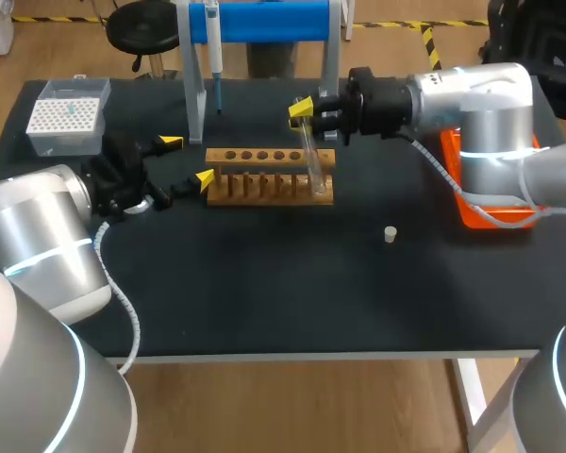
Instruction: Invert the test tube, pick up the pipette, mount the tip to pipette, aspirate from beaker and dispense into the tube, eject the tip, return the pipette, and cap with the stopper.
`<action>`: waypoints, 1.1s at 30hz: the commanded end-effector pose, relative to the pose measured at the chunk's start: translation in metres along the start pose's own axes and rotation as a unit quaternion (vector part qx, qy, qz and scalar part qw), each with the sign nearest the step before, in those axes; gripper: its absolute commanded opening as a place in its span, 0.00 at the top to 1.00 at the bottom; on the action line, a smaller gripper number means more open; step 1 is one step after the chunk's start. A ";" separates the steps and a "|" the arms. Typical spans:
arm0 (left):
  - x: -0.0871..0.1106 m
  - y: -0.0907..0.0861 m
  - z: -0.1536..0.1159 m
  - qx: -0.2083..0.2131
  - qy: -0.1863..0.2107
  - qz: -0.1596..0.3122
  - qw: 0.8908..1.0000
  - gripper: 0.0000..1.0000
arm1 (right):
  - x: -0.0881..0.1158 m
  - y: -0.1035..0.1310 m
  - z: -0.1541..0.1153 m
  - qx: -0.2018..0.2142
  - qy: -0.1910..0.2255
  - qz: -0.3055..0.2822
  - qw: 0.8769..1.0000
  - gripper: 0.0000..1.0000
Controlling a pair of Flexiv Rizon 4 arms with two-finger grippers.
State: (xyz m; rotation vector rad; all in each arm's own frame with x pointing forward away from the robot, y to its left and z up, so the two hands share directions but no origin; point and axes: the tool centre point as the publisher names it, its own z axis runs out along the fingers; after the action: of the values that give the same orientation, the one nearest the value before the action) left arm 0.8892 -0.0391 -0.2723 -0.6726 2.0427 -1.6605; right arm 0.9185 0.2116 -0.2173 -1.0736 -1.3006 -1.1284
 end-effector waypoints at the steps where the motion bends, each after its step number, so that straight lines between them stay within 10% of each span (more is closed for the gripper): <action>1: 0.002 0.000 0.001 0.000 -0.004 0.000 1.000 0.00 | 0.001 -0.001 0.000 -0.001 -0.002 0.000 1.000 1.00; 5: 0.011 -0.019 -0.001 0.092 0.046 0.153 0.983 0.00 | 0.001 -0.001 0.000 -0.001 -0.002 0.000 1.000 1.00; 10: 0.019 -0.033 -0.001 0.093 0.103 0.285 0.948 0.00 | 0.001 -0.001 0.000 -0.001 -0.002 0.000 1.000 1.00; 14: 0.040 -0.044 0.004 0.008 0.076 0.489 0.869 0.00 | 0.001 -0.001 0.000 -0.001 -0.002 0.000 1.000 1.00; 24: 0.040 -0.044 0.004 0.008 0.076 0.489 0.869 0.00 | 0.001 -0.001 0.000 -0.001 -0.002 0.000 1.000 1.00; 28: 0.035 -0.046 -0.002 0.096 0.003 0.603 0.792 0.00 | 0.001 -0.001 0.000 -0.001 -0.002 0.000 1.000 1.00; 33: 0.032 -0.041 0.001 0.135 -0.013 0.666 0.734 0.00 | 0.001 -0.001 0.000 -0.001 -0.002 0.000 1.000 1.00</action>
State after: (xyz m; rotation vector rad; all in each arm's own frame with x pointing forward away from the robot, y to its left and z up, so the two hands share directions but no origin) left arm 0.8686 -0.0670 -0.2235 0.4206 1.8643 -1.1873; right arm 0.9184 0.2118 -0.2175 -1.0734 -1.3005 -1.1289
